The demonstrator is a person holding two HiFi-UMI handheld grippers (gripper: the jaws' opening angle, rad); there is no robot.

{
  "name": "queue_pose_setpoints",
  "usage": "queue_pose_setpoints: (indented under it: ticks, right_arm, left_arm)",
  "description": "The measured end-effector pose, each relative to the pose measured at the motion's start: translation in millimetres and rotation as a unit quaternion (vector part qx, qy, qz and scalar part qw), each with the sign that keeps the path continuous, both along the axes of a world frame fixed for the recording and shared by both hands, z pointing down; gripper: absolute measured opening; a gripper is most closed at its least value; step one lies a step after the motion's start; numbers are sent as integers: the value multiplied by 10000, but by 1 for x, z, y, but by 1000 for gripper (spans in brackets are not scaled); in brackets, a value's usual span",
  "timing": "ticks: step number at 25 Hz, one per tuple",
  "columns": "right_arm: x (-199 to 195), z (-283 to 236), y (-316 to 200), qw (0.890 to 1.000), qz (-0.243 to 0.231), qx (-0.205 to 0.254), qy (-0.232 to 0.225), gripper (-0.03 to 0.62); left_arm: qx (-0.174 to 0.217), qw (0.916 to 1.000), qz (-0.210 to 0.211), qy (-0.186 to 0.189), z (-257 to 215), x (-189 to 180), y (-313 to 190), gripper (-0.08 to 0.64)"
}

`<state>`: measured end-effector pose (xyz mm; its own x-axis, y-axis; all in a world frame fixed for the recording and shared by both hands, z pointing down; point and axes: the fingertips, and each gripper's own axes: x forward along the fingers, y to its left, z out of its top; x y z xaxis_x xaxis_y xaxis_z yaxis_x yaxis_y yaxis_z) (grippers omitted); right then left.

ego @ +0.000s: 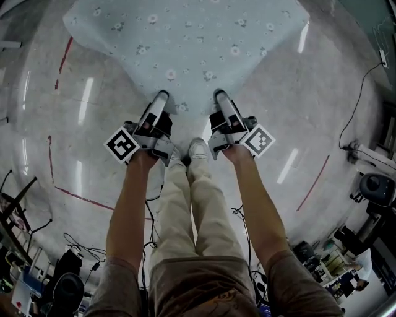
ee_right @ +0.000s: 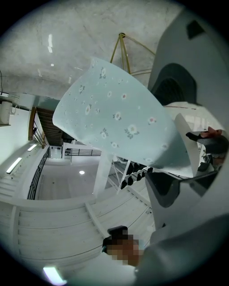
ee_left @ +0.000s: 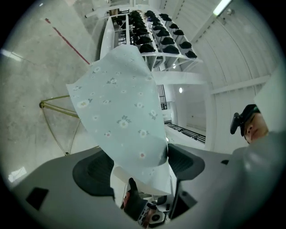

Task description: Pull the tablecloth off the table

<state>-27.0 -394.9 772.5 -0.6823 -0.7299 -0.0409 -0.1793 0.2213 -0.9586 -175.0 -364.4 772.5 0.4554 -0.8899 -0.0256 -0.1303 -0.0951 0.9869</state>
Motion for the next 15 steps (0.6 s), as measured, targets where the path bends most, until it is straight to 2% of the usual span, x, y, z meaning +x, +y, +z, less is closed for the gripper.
queue_pose_setpoints:
  ticks: [5, 9, 11, 15]
  right_arm:
    - [-1, -1, 0, 10000, 61, 1, -52, 428]
    - [-3, -1, 0, 9999, 42, 25, -106, 365]
    - [-4, 0, 0, 10000, 42, 28, -11, 343]
    - [-5, -4, 2, 9999, 150, 5, 49, 251]
  left_arm:
    - [6, 9995, -45, 298, 2, 4, -5, 357]
    - [108, 9989, -76, 446, 0, 5, -9, 356]
    - [163, 9989, -76, 440, -3, 5, -13, 354]
    - [68, 9997, -105, 229, -8, 4, -13, 325]
